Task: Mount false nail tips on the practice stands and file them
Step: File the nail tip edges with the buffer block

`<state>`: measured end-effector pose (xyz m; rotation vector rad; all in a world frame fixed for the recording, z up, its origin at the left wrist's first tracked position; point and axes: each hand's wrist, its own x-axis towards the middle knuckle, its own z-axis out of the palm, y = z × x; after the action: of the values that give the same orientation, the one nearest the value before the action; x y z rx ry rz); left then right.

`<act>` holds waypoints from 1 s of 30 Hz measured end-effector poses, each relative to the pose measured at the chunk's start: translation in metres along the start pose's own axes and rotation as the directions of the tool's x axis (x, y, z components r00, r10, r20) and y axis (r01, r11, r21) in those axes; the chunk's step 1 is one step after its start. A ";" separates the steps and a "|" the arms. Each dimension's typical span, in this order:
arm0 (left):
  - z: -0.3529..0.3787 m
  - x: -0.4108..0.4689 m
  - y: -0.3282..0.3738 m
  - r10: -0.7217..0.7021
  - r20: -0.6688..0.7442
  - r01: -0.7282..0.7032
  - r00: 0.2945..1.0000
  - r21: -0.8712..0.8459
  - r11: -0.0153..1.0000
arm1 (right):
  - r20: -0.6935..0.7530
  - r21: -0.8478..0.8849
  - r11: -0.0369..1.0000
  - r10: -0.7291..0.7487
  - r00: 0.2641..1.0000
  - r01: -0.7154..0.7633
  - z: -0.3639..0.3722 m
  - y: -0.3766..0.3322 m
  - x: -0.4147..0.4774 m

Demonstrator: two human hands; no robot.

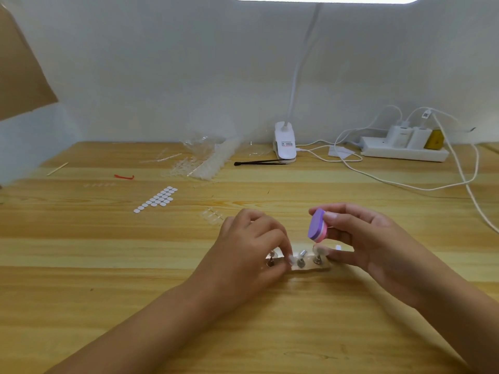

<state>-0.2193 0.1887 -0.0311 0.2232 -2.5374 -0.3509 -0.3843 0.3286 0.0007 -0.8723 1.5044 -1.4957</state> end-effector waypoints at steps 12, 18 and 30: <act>-0.017 0.006 0.008 -0.460 0.200 0.420 0.865 -0.790 0.446 | -0.012 0.030 0.985 -0.170 0.985 0.170 0.008 -0.001 -0.006; -0.023 0.008 0.012 -0.433 0.220 0.398 0.874 -0.835 0.379 | 0.006 -0.009 0.978 -0.210 0.978 0.210 0.011 0.000 -0.008; -0.018 0.006 0.012 -0.422 0.266 0.425 0.867 -0.836 0.347 | 0.094 -0.132 0.947 -0.283 0.954 0.294 0.021 -0.002 -0.016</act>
<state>-0.2158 0.1948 -0.0103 0.4636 -1.8888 -1.8162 -0.3585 0.3338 0.0044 -1.2670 1.4920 -1.5547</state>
